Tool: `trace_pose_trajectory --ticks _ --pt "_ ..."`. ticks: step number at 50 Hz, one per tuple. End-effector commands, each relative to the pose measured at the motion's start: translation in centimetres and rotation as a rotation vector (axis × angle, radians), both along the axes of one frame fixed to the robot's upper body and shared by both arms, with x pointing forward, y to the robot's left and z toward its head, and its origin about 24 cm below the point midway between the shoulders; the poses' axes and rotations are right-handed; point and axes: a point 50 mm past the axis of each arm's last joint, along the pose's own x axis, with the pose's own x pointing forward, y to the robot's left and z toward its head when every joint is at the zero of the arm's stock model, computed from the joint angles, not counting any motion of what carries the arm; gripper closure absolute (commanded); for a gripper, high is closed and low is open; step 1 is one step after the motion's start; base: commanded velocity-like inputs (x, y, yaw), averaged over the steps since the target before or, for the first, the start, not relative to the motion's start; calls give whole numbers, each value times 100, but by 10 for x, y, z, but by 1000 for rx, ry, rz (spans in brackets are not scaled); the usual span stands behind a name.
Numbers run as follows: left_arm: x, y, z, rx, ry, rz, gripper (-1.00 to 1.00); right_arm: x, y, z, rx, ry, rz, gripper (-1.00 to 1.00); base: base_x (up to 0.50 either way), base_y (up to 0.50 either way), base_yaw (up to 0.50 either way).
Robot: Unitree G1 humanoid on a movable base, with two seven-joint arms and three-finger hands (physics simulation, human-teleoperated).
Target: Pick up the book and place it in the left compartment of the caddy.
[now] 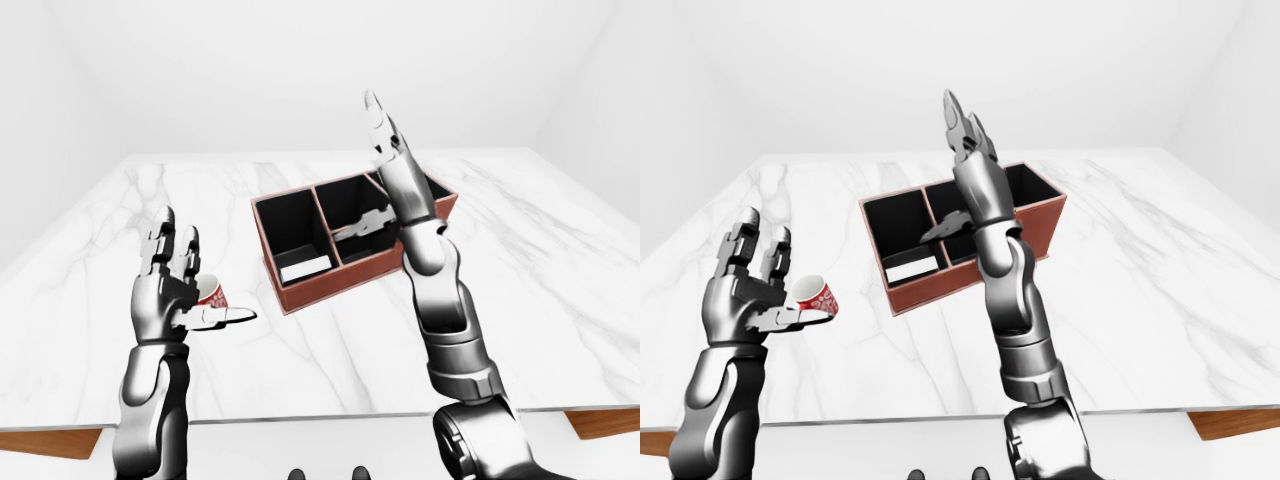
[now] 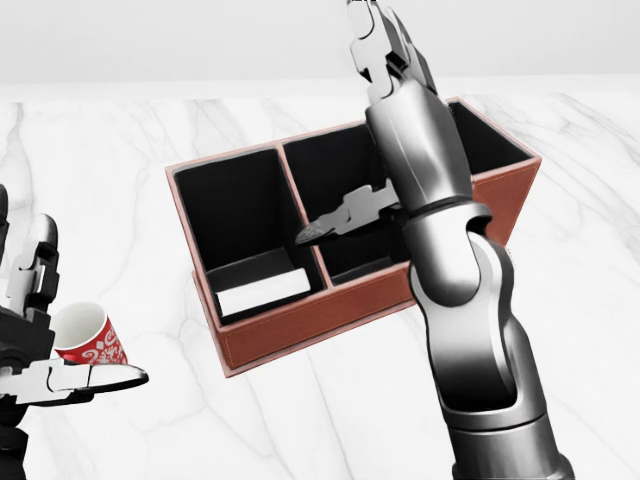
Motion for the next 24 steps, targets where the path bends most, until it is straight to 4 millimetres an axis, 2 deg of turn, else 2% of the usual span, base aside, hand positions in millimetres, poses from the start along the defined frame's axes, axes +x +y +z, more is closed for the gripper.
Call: trace_pose_trajectory --ticks 1,5,7,10,14,17,24 --pt "-8 -4 6 13 -32 -26 -100 -85 -26 4 157 -181 23 -100 0 0 0" --pt "-11 -4 9 10 -50 -28 -100 -94 -31 1 181 -186 15 -100 0 0 0" --pt "-52 10 44 31 -213 7 -100 -105 -35 6 228 -225 17 -100 0 0 0" --pt "-55 10 46 35 -234 11 -100 -120 -41 4 305 -243 21 -100 0 0 0" --pt "-59 10 47 37 -245 6 -100 -126 -49 0 346 -241 -3 -100 0 0 0" --pt "-73 12 55 38 -290 8 -100 -136 -58 2 408 -271 -19 -100 0 0 0" --pt "-83 13 63 35 -342 12 -100 -146 -58 7 424 -302 4 -100 0 0 0"
